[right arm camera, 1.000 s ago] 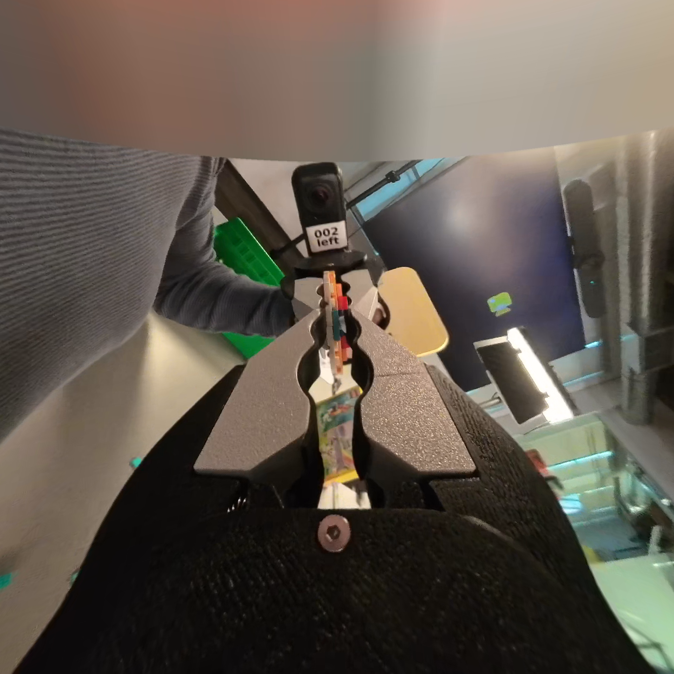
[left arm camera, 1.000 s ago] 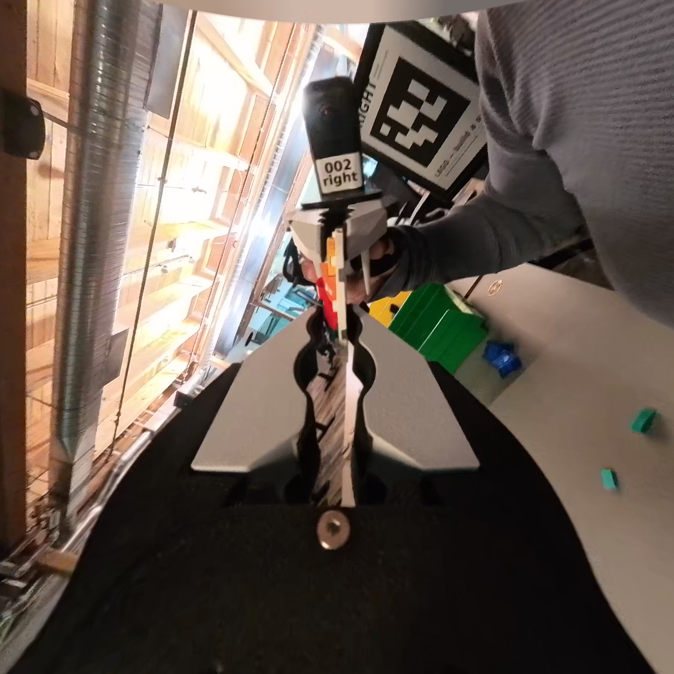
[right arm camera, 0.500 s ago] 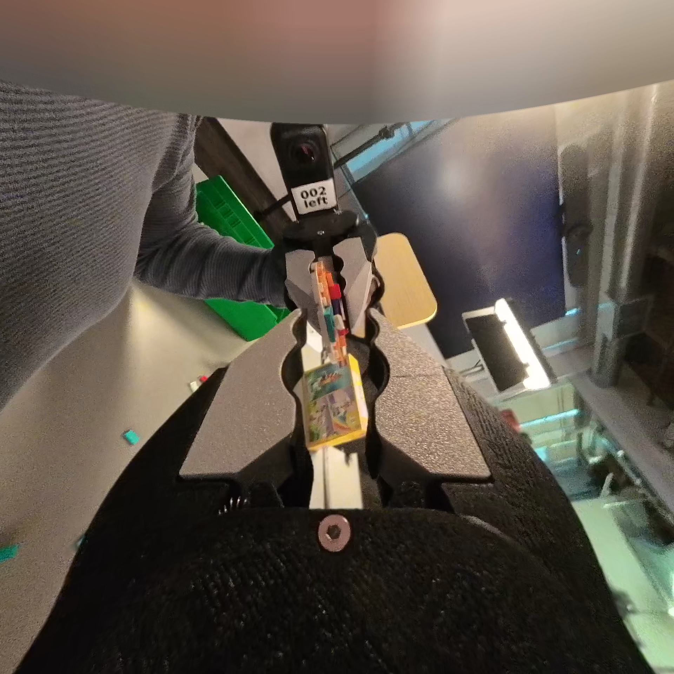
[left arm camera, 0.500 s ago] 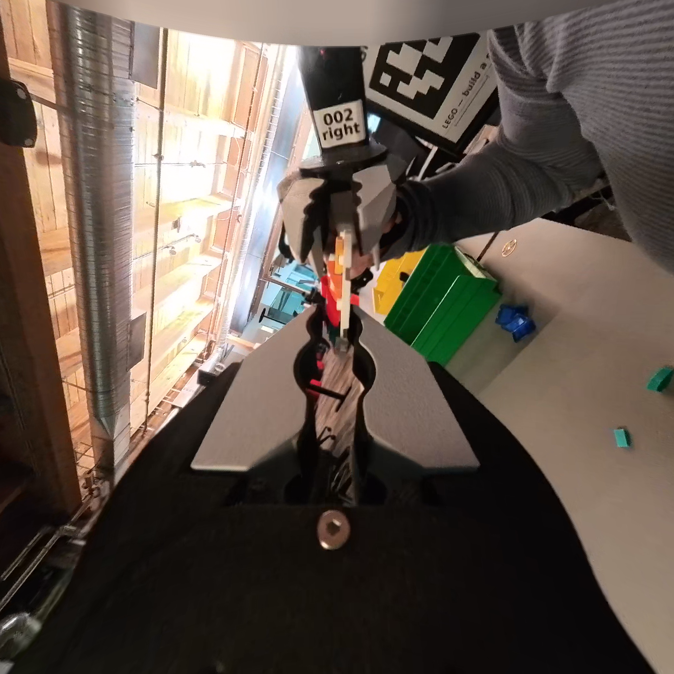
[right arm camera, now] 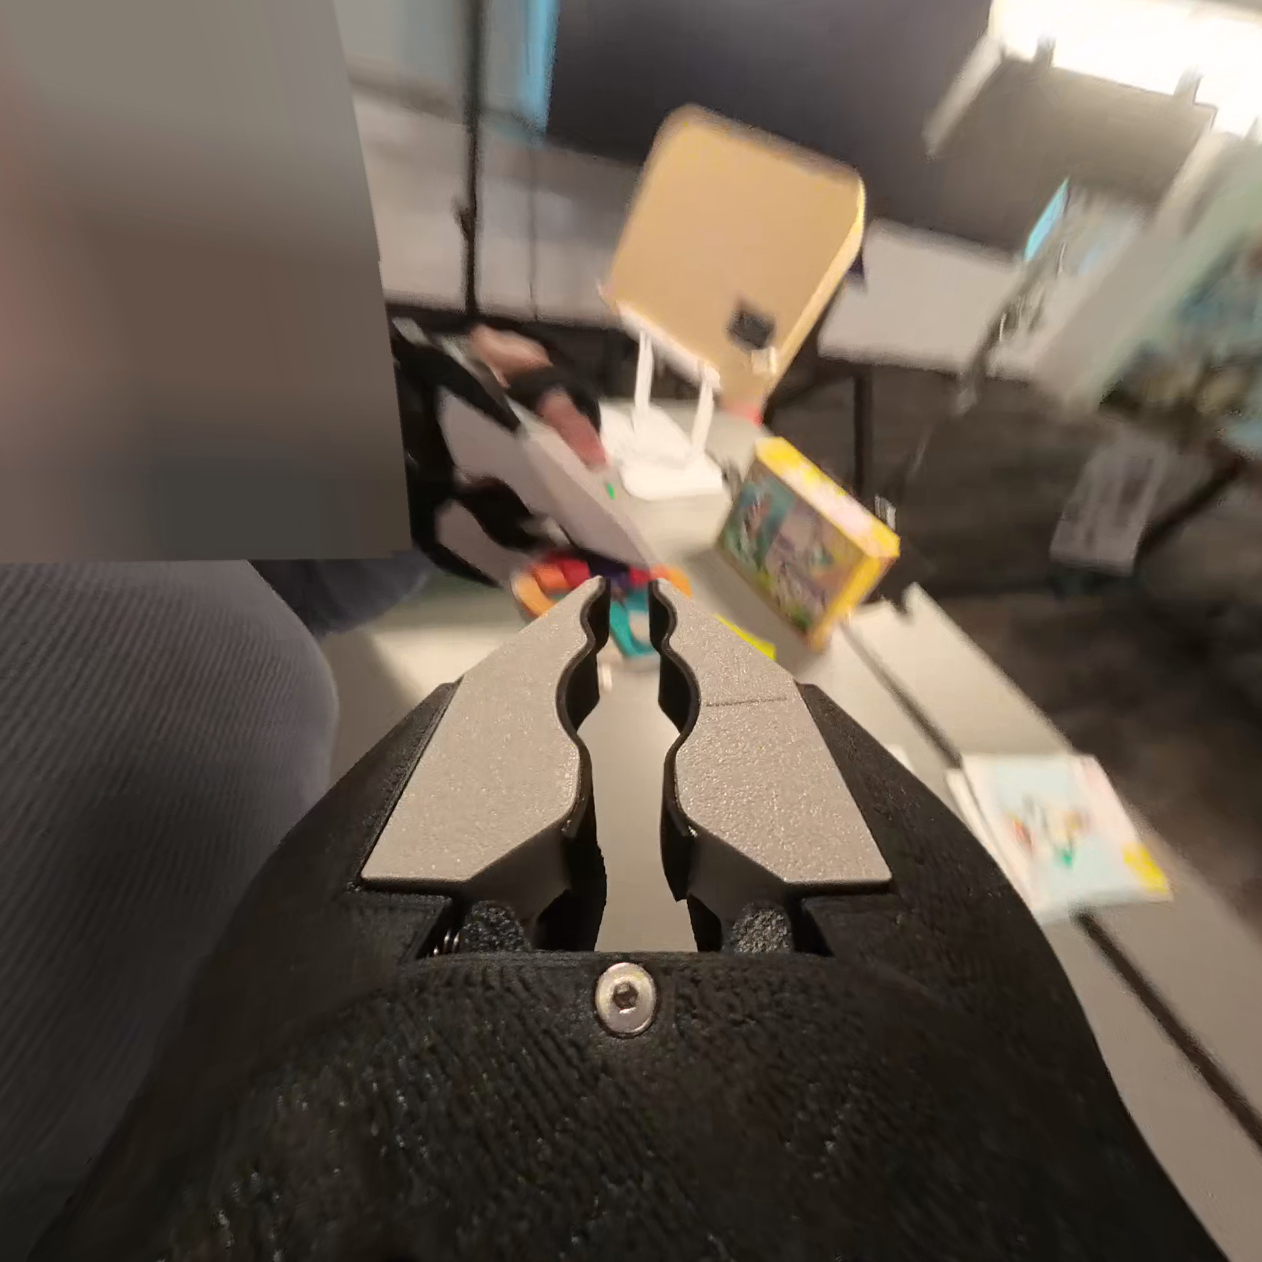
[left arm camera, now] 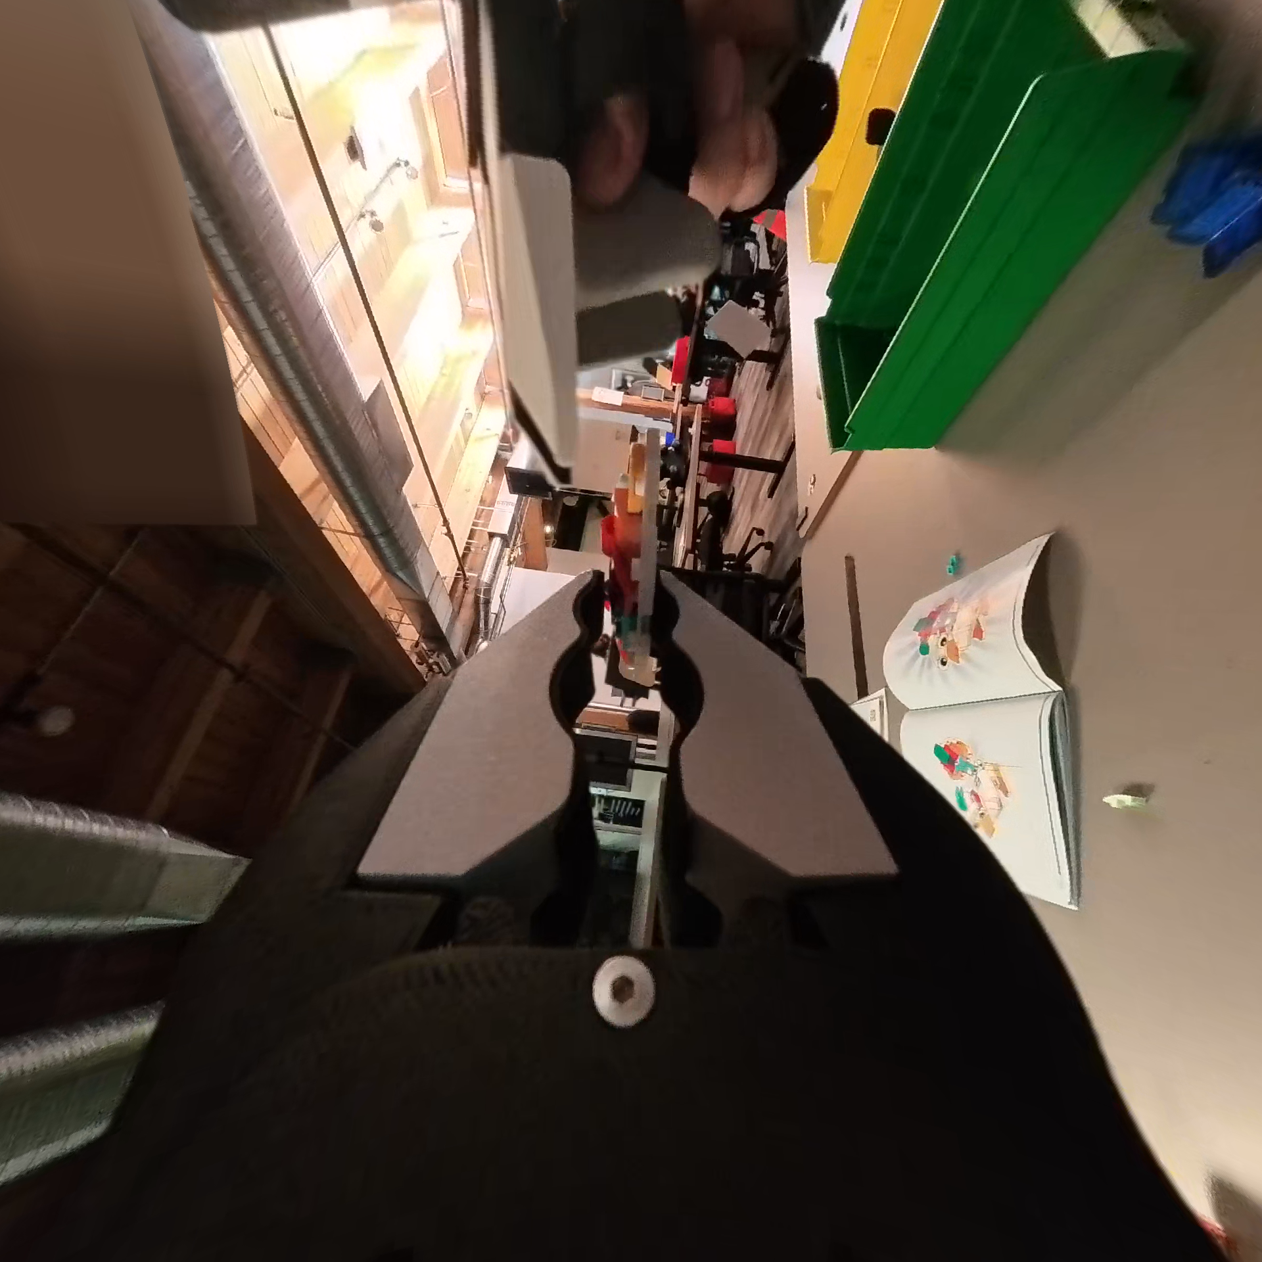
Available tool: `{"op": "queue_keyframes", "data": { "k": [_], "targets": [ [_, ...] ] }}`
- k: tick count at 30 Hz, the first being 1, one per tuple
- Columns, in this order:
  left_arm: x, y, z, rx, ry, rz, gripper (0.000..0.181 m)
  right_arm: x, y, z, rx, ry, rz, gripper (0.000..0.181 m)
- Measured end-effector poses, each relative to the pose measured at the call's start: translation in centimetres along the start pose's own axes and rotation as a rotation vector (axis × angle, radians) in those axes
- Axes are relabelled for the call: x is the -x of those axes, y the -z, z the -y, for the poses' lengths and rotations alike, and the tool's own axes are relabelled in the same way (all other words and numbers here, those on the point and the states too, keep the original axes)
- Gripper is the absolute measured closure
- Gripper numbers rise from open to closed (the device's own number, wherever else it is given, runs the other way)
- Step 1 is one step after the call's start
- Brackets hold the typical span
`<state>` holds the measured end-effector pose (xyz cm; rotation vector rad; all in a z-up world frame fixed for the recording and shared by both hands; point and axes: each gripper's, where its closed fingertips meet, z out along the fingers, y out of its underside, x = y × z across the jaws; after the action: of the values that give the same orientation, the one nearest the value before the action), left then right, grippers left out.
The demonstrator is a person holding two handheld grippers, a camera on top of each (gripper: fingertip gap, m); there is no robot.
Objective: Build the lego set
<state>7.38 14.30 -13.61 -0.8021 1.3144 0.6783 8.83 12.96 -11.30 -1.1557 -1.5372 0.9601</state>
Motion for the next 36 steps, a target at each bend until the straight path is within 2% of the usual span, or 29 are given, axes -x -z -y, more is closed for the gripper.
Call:
{"op": "queue_keyframes", "data": {
  "k": [3, 10, 19, 23, 26, 28, 29, 31, 33, 36],
  "targets": [
    [0.0, 0.1, 0.0, 0.003, 0.002, 0.004, 0.170, -0.1, -0.2, -1.1, 0.052, -0.041, 0.017, 0.173],
    [0.0, 0.2, 0.1, -0.011, 0.000, 0.009, 0.170, -0.2, -0.3, -1.6, 0.070, -0.079, 0.033, 0.175],
    [-0.1, 0.4, 0.7, -0.081, 0.017, -0.002, 0.170, 0.8, 0.0, -1.4, 0.087, 0.032, 0.106, 0.176],
    [0.2, 0.7, 1.1, -0.115, 0.038, -0.002, 0.170, 1.3, 0.1, -0.9, 0.079, 0.052, 0.140, 0.169],
    [0.4, 0.8, 1.1, -0.126, 0.047, 0.000, 0.170, 1.6, 0.5, -0.3, 0.047, 0.099, 0.141, 0.152],
    [0.4, 0.9, 1.1, -0.136, 0.063, -0.007, 0.170, 2.0, 1.2, 0.5, -0.009, 0.217, 0.157, 0.128],
    [0.5, 1.0, 1.2, -0.149, 0.075, -0.010, 0.170, 2.5, 1.5, 0.7, -0.046, 0.322, 0.158, 0.122],
    [0.7, 1.2, 1.5, -0.187, 0.114, -0.022, 0.170, 2.7, 1.6, 0.6, -0.052, 0.569, 0.087, 0.124],
    [1.0, 1.5, 1.9, -0.218, 0.135, -0.026, 0.170, 2.5, 1.2, 0.1, 0.013, 0.773, -0.004, 0.127],
    [1.2, 1.8, 2.4, -0.242, 0.145, -0.037, 0.170, 2.6, 0.8, 0.3, 0.039, 0.953, -0.092, 0.140]
  ]
}}
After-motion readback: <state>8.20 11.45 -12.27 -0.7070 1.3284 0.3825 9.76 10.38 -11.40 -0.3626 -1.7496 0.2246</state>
